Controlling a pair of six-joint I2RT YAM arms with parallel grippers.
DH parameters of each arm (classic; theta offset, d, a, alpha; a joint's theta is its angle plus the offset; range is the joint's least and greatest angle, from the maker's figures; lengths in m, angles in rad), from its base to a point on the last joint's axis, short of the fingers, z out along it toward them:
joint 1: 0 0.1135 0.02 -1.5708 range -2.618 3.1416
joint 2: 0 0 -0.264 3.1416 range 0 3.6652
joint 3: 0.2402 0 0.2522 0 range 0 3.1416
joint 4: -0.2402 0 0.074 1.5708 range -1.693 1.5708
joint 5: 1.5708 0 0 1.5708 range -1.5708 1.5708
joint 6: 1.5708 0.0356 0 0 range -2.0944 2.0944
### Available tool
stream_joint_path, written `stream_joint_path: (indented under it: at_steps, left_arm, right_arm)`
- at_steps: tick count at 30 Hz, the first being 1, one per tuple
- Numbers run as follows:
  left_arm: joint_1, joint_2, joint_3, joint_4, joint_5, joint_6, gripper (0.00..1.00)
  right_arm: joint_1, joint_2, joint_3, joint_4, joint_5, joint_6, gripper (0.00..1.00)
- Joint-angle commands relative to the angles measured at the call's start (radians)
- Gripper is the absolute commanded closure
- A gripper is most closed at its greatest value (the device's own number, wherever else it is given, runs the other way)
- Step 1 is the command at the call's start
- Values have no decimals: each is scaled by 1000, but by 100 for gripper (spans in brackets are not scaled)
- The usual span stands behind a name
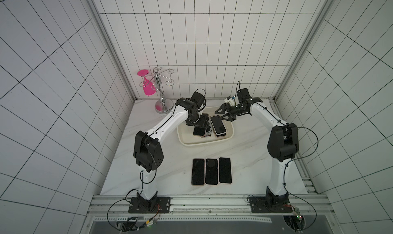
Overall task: Take the phone out of the storage box
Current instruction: Pick up the phone from the storage box.
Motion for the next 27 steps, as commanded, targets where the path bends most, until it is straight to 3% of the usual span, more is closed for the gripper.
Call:
stream_joint_path:
  at_steps: [1,12,14,19,21,23,25,27]
  left_arm:
    - [-10,-28,5,17,28,4,41]
    - [-27,-20,-4,25,38,3,42]
    - [-27,-19,-5,25,37,3,42]
    - [-25,-22,-4,29,40,5,41]
    - [-19,-24,-3,34,37,-4,35]
    - [-6,-30,-1,41,40,-17,21]
    - [15,-42,-4,60,57,-35,5]
    - [44,-55,-4,78,92,-56,3]
  right_arm:
    - [53,13,58,17,-50,6,34]
    - [118,80,64,19,-96,-11,38]
    - [124,89,70,14,-105,-15,43]
    - [121,70,44,28,-145,-21,72]
    - [109,37,13,40,-163,-24,86]
    - [92,-9,-33,43,-172,-32,94]
    - [72,-73,-96,45,-167,-45,98]
    - [45,-155,-176,43,-159,-62,100]
